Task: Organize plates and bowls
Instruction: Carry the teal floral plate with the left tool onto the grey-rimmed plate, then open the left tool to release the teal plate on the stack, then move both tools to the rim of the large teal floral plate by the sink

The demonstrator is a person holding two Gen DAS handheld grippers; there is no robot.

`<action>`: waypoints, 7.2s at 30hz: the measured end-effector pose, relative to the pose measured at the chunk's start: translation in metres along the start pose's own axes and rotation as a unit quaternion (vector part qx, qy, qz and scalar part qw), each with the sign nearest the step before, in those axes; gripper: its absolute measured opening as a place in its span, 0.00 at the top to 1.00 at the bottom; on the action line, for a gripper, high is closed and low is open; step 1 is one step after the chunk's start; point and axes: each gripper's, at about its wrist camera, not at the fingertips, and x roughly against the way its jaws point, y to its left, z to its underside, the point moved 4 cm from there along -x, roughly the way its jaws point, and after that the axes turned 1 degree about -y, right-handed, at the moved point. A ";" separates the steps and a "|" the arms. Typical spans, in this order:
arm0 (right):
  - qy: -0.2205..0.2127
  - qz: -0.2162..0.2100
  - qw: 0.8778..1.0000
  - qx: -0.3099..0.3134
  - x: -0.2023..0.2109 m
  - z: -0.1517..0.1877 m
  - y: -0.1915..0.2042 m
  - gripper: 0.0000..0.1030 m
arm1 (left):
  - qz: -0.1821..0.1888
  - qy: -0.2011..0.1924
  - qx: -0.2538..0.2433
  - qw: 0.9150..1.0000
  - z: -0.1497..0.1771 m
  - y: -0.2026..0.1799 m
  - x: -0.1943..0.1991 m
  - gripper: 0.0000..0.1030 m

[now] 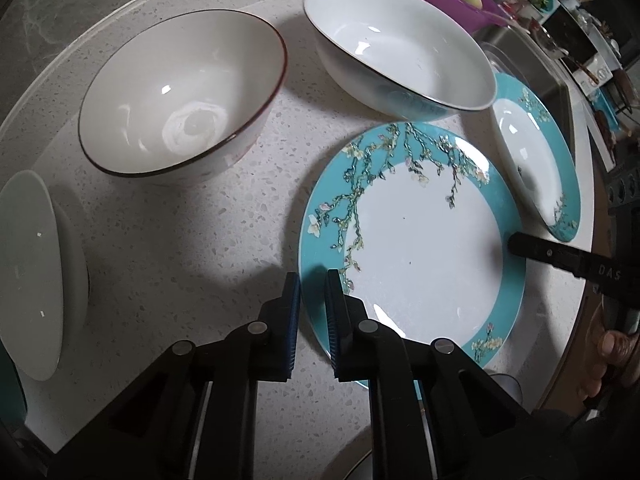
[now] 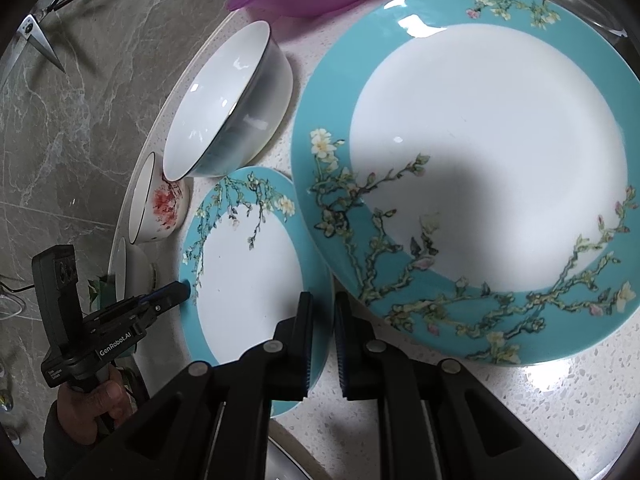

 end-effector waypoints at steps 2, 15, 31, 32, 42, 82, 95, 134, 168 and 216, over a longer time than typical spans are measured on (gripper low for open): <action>0.003 -0.006 1.000 -0.002 0.000 -0.001 -0.002 0.88 | 0.007 0.005 0.002 1.000 -0.001 0.002 0.000 0.90; 0.031 -0.052 0.998 -0.026 -0.001 -0.004 -0.007 0.86 | 0.109 0.045 0.071 0.990 -0.004 0.029 -0.014 0.83; 0.014 -0.039 0.999 -0.027 -0.001 -0.005 -0.005 0.89 | 0.115 0.032 0.056 0.991 -0.011 0.020 -0.014 0.83; 0.011 -0.035 0.999 -0.024 0.000 -0.004 -0.004 0.89 | 0.115 0.031 0.056 0.991 -0.011 0.021 -0.014 0.83; 0.004 -0.040 0.999 -0.030 0.005 -0.005 -0.005 0.89 | 0.112 0.030 0.054 0.992 -0.004 0.021 -0.010 0.87; 0.027 -0.058 0.998 0.022 0.054 0.068 0.024 0.89 | 0.097 -0.009 0.076 0.992 0.139 -0.011 0.093 0.86; 0.054 -0.041 0.997 0.030 0.047 0.120 0.015 0.89 | 0.093 0.006 0.089 0.992 0.212 -0.015 0.088 0.86; 0.054 0.050 0.989 0.127 0.032 0.149 0.027 0.84 | 0.040 0.003 0.061 0.997 0.227 -0.042 0.063 0.80; -0.023 0.121 0.965 0.233 0.060 0.143 0.060 0.38 | 0.022 -0.070 0.051 0.996 0.189 -0.047 0.097 0.26; 0.097 -0.142 0.980 0.098 0.072 -0.151 -0.144 0.41 | 0.047 -0.041 0.175 0.983 -0.053 -0.178 -0.060 0.02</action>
